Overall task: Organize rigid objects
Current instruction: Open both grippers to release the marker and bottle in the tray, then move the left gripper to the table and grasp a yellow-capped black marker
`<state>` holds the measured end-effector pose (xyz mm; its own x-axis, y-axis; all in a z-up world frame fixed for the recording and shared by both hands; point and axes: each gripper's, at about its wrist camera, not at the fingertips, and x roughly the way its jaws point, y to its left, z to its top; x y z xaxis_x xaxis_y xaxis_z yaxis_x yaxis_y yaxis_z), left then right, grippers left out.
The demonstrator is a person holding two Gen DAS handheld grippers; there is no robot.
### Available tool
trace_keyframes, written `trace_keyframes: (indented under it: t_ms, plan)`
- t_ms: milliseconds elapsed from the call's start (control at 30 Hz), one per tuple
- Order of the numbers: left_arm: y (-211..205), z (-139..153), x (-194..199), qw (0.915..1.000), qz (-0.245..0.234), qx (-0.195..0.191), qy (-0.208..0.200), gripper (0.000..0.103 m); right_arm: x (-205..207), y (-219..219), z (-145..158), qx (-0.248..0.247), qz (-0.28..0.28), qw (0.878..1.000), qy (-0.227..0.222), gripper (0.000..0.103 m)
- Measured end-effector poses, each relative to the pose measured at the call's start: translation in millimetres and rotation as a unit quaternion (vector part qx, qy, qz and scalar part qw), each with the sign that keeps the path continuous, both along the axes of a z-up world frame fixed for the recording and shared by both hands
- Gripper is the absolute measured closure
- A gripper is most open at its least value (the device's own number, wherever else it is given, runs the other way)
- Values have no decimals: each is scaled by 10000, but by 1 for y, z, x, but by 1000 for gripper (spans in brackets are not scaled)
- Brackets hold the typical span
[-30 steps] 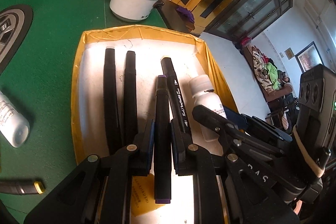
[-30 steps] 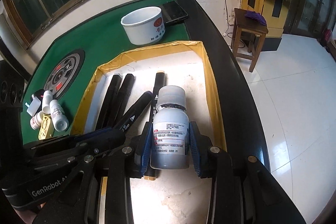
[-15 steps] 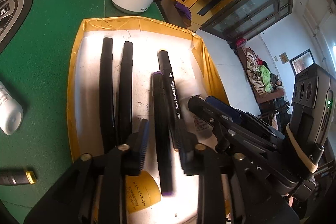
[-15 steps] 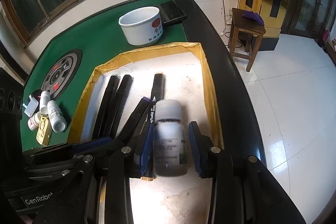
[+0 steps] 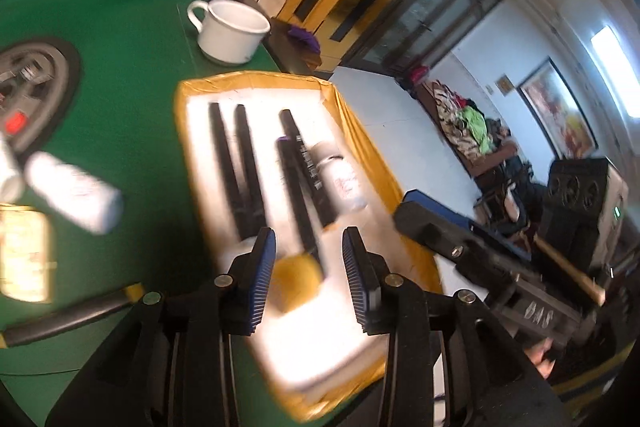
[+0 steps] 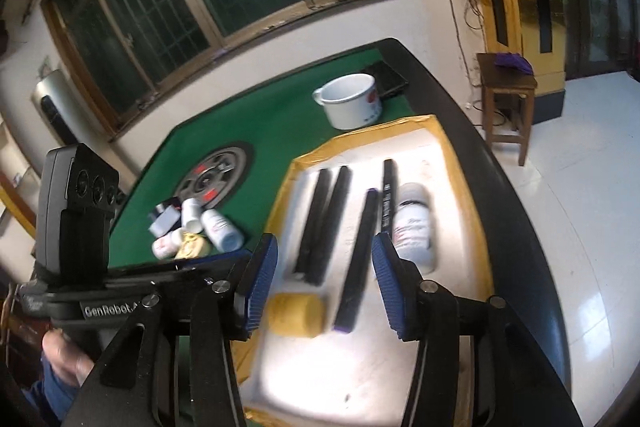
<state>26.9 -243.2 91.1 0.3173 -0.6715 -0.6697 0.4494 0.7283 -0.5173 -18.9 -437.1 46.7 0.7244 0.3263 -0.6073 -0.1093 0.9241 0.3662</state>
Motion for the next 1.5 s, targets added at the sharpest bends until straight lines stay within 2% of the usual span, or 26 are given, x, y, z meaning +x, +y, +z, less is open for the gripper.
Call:
trace_keyframes:
  t_ms: [167, 433, 567, 667, 867, 900, 1000, 1100, 1200, 1400, 1467, 1500]
  plan:
    - [50, -1, -19, 9972, -40, 550, -509, 71, -8, 17, -5, 207, 210, 9996, -32, 58]
    - [112, -29, -41, 9897, -16, 1191, -794, 71, -13, 46, -21, 242, 461, 9986, 124, 58]
    - [120, -34, -46, 9830, 16, 1543, -996, 71, -14, 58, -27, 167, 583, 9979, 211, 58]
    - [119, -37, -41, 9743, 66, 1917, -1182, 71, -16, 63, -29, 148, 625, 9977, 217, 58]
    - [123, -52, -22, 9678, -86, 2285, -1055, 71, -21, 65, -29, 151, 659, 9975, 208, 58]
    - [125, -54, -19, 9674, -56, 2314, -1028, 71, -22, 64, -29, 184, 652, 9975, 209, 58]
    - [128, -61, -15, 9741, -307, 2099, -781, 71, -21, 65, -30, 205, 673, 9973, 223, 58]
    - [122, -62, -24, 9723, -481, 2140, -813, 71, -22, 67, -31, 241, 694, 9970, 226, 58]
    - [112, -57, -37, 9761, -759, 1910, -712, 71, -22, 71, -32, 211, 748, 9967, 229, 58]
    - [87, -58, -26, 9698, -614, 2260, -682, 71, -22, 77, -35, 250, 832, 9959, 246, 58]
    - [76, -60, -24, 9673, -591, 2329, -808, 71, -23, 78, -35, 243, 830, 9959, 249, 58]
    - [74, -60, -22, 9672, -513, 2334, -863, 74, -23, 78, -36, 240, 832, 9959, 258, 58]
